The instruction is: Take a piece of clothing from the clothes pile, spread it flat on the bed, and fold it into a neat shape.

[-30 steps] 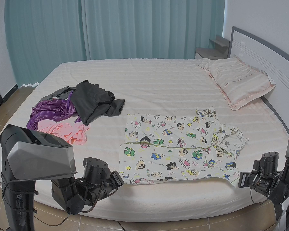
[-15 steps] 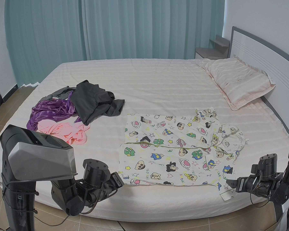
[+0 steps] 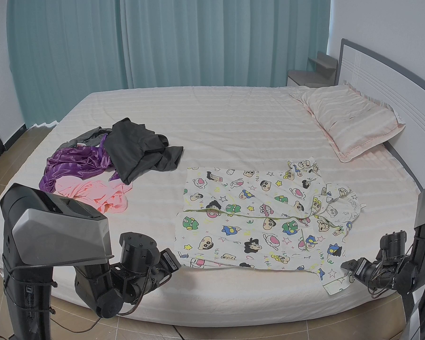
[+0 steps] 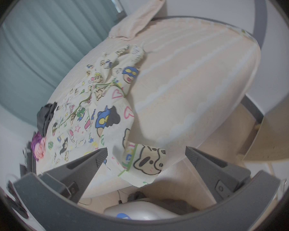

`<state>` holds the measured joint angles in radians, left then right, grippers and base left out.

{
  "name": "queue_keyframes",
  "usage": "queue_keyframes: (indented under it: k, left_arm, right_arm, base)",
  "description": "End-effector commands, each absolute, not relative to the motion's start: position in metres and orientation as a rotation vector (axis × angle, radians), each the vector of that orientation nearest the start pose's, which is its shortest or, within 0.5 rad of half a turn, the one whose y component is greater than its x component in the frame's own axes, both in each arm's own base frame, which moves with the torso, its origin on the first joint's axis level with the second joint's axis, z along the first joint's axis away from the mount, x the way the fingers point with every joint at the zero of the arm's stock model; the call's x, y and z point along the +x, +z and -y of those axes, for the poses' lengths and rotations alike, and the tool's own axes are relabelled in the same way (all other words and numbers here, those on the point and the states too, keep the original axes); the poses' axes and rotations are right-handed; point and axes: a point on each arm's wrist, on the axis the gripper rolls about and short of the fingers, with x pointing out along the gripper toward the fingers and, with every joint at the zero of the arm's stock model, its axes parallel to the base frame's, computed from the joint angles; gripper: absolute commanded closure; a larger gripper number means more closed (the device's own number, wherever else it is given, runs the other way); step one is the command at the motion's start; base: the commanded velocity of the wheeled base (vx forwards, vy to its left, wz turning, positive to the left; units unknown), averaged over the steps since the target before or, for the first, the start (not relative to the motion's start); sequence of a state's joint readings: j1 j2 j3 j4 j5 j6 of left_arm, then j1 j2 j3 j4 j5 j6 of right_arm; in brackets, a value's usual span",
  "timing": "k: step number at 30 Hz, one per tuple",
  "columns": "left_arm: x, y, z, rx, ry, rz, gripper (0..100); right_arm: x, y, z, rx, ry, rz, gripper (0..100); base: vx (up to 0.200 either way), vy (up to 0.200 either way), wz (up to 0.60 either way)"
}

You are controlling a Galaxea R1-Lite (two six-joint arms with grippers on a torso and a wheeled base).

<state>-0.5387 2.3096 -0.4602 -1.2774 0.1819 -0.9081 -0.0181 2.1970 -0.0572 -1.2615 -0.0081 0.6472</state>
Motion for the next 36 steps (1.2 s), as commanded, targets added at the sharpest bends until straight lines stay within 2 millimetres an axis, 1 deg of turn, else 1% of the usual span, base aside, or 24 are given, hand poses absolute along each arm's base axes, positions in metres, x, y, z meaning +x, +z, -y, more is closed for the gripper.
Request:
queue_keyframes:
  k: [1, 5, 7, 11, 20, 21, 24, 30, 36]
  left_arm:
    - [0.270, -0.024, 0.156, -0.672, -0.072, -0.651, 100]
    - [0.269, -0.026, 0.156, -0.668, -0.063, -0.654, 100]
    - [0.269, -0.027, 0.156, -0.669, -0.062, -0.656, 100]
    - [0.270, -0.027, 0.156, -0.669, -0.061, -0.655, 100]
    - [0.270, -0.027, 0.156, -0.670, -0.060, -0.655, 100]
    - [0.270, -0.027, 0.156, -0.672, -0.060, -0.655, 100]
    - [0.270, -0.027, 0.156, -0.671, -0.061, -0.656, 100]
    - [0.269, -0.027, 0.156, -0.671, -0.060, -0.657, 100]
    - [0.269, -0.029, 0.156, -0.667, -0.059, -0.661, 100]
  right_arm:
    - [0.216, -0.035, 0.005, 0.680, -0.340, -0.861, 0]
    - [0.223, -0.031, 0.004, 0.761, -0.335, -0.824, 0]
    - [0.225, -0.024, 0.004, 0.801, -0.321, -0.797, 0]
    - [0.225, -0.019, 0.003, 0.836, -0.314, -0.782, 0]
    - [0.222, -0.021, -0.015, 0.873, -0.289, -0.827, 0]
    - [0.220, -0.024, -0.017, 0.876, -0.298, -0.846, 0]
    - [0.221, -0.027, -0.017, 0.875, -0.309, -0.852, 0]
    - [0.220, -0.026, -0.015, 0.885, -0.320, -0.844, 0]
    - [0.221, -0.024, -0.017, 0.942, -0.344, -0.829, 0]
  base:
    - [0.000, 0.000, 0.00]
    - [0.000, 0.000, 0.00]
    - [0.000, 0.000, 0.00]
    - [0.000, 0.000, 0.00]
    - [0.000, 0.000, 0.00]
    - [0.000, 0.000, 0.00]
    - [0.000, 0.000, 0.00]
    - [0.000, 0.000, 0.00]
    - [0.000, 0.000, 0.00]
